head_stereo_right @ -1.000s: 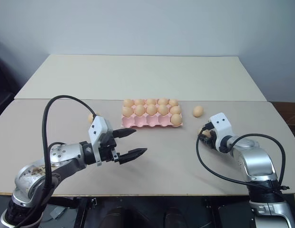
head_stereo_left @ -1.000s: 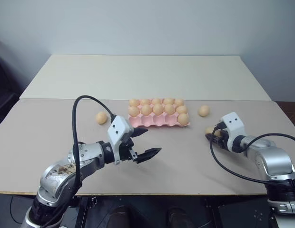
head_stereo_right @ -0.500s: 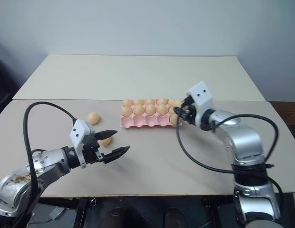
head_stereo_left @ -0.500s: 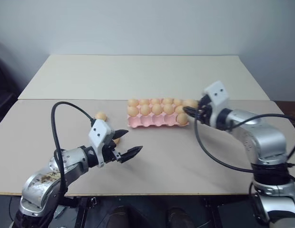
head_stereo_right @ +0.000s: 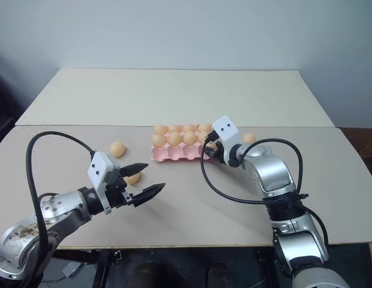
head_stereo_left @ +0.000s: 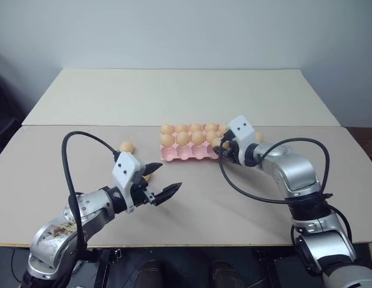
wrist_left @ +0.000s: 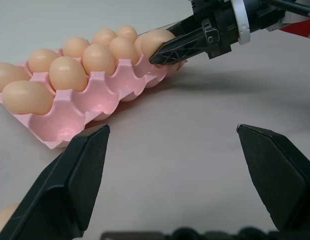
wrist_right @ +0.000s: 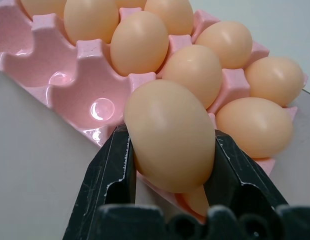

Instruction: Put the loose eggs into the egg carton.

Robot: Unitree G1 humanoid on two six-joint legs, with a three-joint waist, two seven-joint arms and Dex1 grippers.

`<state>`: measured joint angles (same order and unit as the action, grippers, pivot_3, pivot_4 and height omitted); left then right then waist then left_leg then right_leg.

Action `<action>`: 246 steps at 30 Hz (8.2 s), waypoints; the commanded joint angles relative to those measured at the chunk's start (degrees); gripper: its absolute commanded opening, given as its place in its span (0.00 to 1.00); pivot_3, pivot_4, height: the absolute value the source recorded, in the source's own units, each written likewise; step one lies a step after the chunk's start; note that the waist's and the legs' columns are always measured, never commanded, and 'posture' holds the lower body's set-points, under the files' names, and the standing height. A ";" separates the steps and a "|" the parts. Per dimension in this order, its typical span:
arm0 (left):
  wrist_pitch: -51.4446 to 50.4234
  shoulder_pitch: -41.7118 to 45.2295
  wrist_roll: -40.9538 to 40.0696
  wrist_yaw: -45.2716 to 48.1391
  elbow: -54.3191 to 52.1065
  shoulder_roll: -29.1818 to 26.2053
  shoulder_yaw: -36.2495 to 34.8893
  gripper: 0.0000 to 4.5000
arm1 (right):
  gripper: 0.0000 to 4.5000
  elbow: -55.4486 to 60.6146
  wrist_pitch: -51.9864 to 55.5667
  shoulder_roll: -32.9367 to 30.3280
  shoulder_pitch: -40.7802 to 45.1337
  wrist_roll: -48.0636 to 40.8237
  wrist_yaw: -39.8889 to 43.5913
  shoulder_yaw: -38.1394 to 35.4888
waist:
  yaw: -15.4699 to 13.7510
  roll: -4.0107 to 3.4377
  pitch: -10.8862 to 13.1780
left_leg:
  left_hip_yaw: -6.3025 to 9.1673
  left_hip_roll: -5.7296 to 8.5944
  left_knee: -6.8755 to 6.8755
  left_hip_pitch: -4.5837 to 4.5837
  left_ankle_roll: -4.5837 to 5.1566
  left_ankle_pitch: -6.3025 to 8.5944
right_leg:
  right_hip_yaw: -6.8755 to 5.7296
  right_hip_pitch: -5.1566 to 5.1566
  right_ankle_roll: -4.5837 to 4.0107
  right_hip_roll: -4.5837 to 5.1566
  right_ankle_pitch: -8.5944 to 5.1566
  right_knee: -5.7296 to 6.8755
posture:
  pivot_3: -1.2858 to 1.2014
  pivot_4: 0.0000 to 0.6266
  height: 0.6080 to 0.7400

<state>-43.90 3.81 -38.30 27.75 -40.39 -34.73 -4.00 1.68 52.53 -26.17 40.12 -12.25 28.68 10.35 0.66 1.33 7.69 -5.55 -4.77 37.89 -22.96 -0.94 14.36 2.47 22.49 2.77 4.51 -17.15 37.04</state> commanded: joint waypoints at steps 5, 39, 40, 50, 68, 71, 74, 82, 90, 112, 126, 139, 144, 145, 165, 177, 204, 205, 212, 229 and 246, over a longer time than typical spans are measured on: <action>1.02 0.14 0.05 -0.56 -2.30 0.00 -0.74 0.98 | 0.58 1.34 -0.32 0.85 2.27 1.03 -0.32 -0.40 | 0.08 0.00 0.00 | 0.00 0.00 -0.01 -0.03 0.00 0.00 | 0.00 0.02 0.00 0.00 0.00 -0.01 | 0.52 0.24 1.00; 3.29 6.73 0.29 6.12 3.73 -0.13 1.46 0.98 | 1.00 14.98 -10.48 -25.73 -25.43 -14.07 20.24 -32.66 | -0.97 0.01 0.01 | 0.04 0.01 -0.01 0.19 0.02 0.01 | 0.01 -0.26 0.00 -0.03 0.00 -0.12 | 0.52 0.24 1.00; 3.52 7.13 0.19 6.47 4.17 -0.01 1.61 0.98 | 1.00 14.91 -10.31 -26.15 -25.92 -14.09 19.80 -33.47 | -1.03 0.01 0.01 | 0.05 0.01 -0.01 0.18 0.02 0.01 | 0.01 -0.26 0.00 -0.03 0.00 -0.13 | 0.52 0.24 1.00; 4.40 9.47 0.73 10.09 7.26 0.13 4.67 0.98 | 1.00 17.59 -5.66 -27.92 -30.22 -15.90 16.84 -41.59 | -1.28 0.01 0.01 | 0.05 0.02 -0.01 0.14 0.03 0.01 | 0.01 -0.24 0.00 -0.03 0.00 -0.16 | 0.52 0.24 1.00; 4.87 10.15 2.13 10.52 6.94 2.26 6.25 0.98 | 1.00 5.02 9.27 -11.30 -1.24 -7.87 -13.19 -24.46 | -0.49 0.00 0.01 | 0.07 0.02 -0.01 0.07 -0.02 -0.01 | 0.03 -0.15 0.00 -0.03 0.00 -0.12 | 0.52 0.24 1.00; 4.80 9.86 2.20 9.88 6.52 2.58 6.18 0.98 | 1.00 -2.51 10.92 -5.27 6.13 -4.19 -20.52 -23.08 | -0.25 -0.01 0.01 | 0.06 0.01 -0.02 0.05 -0.12 -0.07 | 0.03 -0.09 0.00 -0.04 0.00 -0.06 | 0.52 0.24 1.00; 4.73 9.39 2.17 9.30 5.96 2.80 6.14 0.98 | 1.00 -10.46 10.46 -1.01 11.82 -1.15 -25.47 -22.41 | -0.20 -0.02 0.02 | 0.06 0.01 -0.03 0.00 -0.27 -0.16 | 0.00 -0.06 0.00 -0.03 0.00 -0.05 | 0.52 0.24 1.00; 4.51 8.15 1.94 7.43 4.51 3.19 5.79 0.98 | 1.00 -26.23 8.19 3.67 19.76 4.23 -32.67 -21.84 | 0.12 -0.04 0.02 | 0.06 0.01 -0.03 -0.22 -0.39 -0.23 | -0.04 0.15 -0.01 -0.01 0.01 0.04 | 0.52 0.24 1.00; 4.28 6.36 1.68 5.72 2.59 2.99 5.10 0.98 | 1.00 -36.50 3.00 6.59 23.93 4.55 -36.70 -24.73 | 0.34 -0.05 0.02 | 0.04 -0.01 -0.03 -0.23 -0.38 -0.23 | -0.02 0.22 -0.01 -0.02 0.01 0.05 | 0.52 0.24 1.00; 3.60 5.44 1.20 3.93 0.95 2.55 4.36 0.98 | 0.79 -50.21 -7.48 8.32 25.43 4.60 -40.82 -28.12 | 0.42 -0.06 0.02 | 0.04 -0.01 -0.05 -0.23 -0.49 -0.29 | -0.02 0.22 -0.01 -0.02 0.01 0.05 | 0.52 0.24 1.00; 3.67 3.83 1.36 3.61 1.17 1.57 2.09 0.98 | 0.33 -34.36 -0.32 8.09 21.41 4.21 -35.57 -22.74 | 0.45 -0.07 0.03 | 0.04 -0.03 -0.10 -0.25 -0.52 -0.31 | -0.02 0.24 -0.01 -0.02 0.01 0.07 | 0.52 0.24 1.00; 6.21 -3.66 1.65 1.18 -0.04 1.57 -5.55 0.98 | 0.32 10.89 14.87 9.37 8.76 -7.90 -17.45 -13.84 | 0.21 -0.08 0.03 | 0.03 -0.05 -0.10 -0.43 -0.29 -0.18 | 0.02 0.55 -0.03 -0.03 0.02 0.13 | 0.52 0.24 1.00; 6.33 -4.09 1.60 -0.13 -0.66 2.62 -5.52 0.98 | 0.31 13.14 15.08 12.06 5.81 -8.49 -15.95 -9.24 | 0.21 -0.07 0.03 | 0.03 -0.05 -0.10 -0.45 -0.29 -0.18 | 0.02 0.56 -0.04 -0.03 0.02 0.12 | 0.52 0.24 1.00; 6.35 -4.29 1.70 -0.21 -0.74 2.68 -5.51 0.98 | 0.31 13.06 14.48 12.57 5.17 -8.23 -15.98 -8.65 | 0.20 -0.07 0.03 | 0.03 -0.05 -0.10 -0.45 -0.29 -0.18 | 0.02 0.56 -0.04 -0.03 0.02 0.11 | 0.52 0.24 1.00; 6.03 -5.24 1.69 -2.42 -2.24 3.76 -5.01 0.98 | 0.30 1.92 4.14 16.87 5.69 -4.01 -13.01 -2.79 | 0.32 -0.07 0.03 | 0.03 -0.05 -0.10 -0.43 -0.30 -0.18 | 0.01 0.57 -0.04 -0.04 0.03 0.13 | 0.52 0.24 1.00; 6.21 -5.92 1.66 -2.84 -2.84 3.74 -5.41 0.98 | 0.30 -1.35 2.62 17.47 5.81 -2.12 -12.34 -3.06 | 0.33 -0.07 0.03 | 0.03 -0.05 -0.10 -0.43 -0.30 -0.18 | 0.01 0.57 -0.05 -0.04 0.03 0.13 | 0.52 0.24 1.00; 2.42 -14.15 -10.63 0.10 -4.33 -4.86 -22.65 0.98 | 0.99 18.30 -1.20 -16.77 -5.46 -18.35 24.50 -12.67 | 0.06 -0.04 0.04 | 0.05 -0.05 -0.10 -0.40 -0.18 -0.11 | 0.01 0.51 -0.05 -0.03 0.02 0.02 | 0.52 0.24 1.00; 2.52 -15.19 -10.77 0.57 -4.06 -5.58 -24.23 0.98 | 0.99 17.58 -2.03 -19.03 -6.12 -19.22 26.69 -14.34 | 0.08 -0.04 0.05 | 0.05 -0.05 -0.10 -0.40 -0.18 -0.11 | 0.02 0.51 -0.05 -0.03 0.03 0.01 | 0.52 0.24 1.00; -0.63 -21.93 -18.81 11.25 1.42 -13.91 -43.06 0.98 | 0.99 8.89 -8.44 -30.04 -10.04 -20.00 35.65 -22.90 | 0.17 0.05 0.09 | 0.05 -0.07 -0.11 -0.09 -0.14 -0.09 | -0.02 0.19 -0.12 -0.06 -0.01 -0.05 | 0.52 0.24 1.00; -14.71 -22.60 -42.43 -5.98 1.55 -18.44 -48.33 0.98 | 0.99 6.96 -14.13 -33.39 -13.24 -22.30 38.87 -25.34 | 0.08 0.03 0.13 | 0.05 -0.08 -0.14 0.07 -0.08 -0.03 | 0.03 0.05 -0.16 -0.01 -0.03 -0.04 | 0.52 0.24 1.00; -9.03 6.61 -49.07 -72.44 0.99 -7.75 0.22 0.98 | 0.99 12.58 -12.44 -32.84 -13.49 -25.55 36.54 -25.22 | -1.16 0.04 0.13 | 0.11 0.00 -0.08 0.30 -0.16 -0.08 | 0.06 -0.28 -0.16 0.00 -0.02 -0.06 | 0.52 0.24 1.00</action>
<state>-53.61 8.57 -88.35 -40.52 -39.87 -43.52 -6.20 12.54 39.72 -58.49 25.97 -36.69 65.56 -13.23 -0.50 1.38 7.82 -5.44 -4.76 37.81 -22.66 -1.14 14.26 2.53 22.22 2.61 4.51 -17.17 36.98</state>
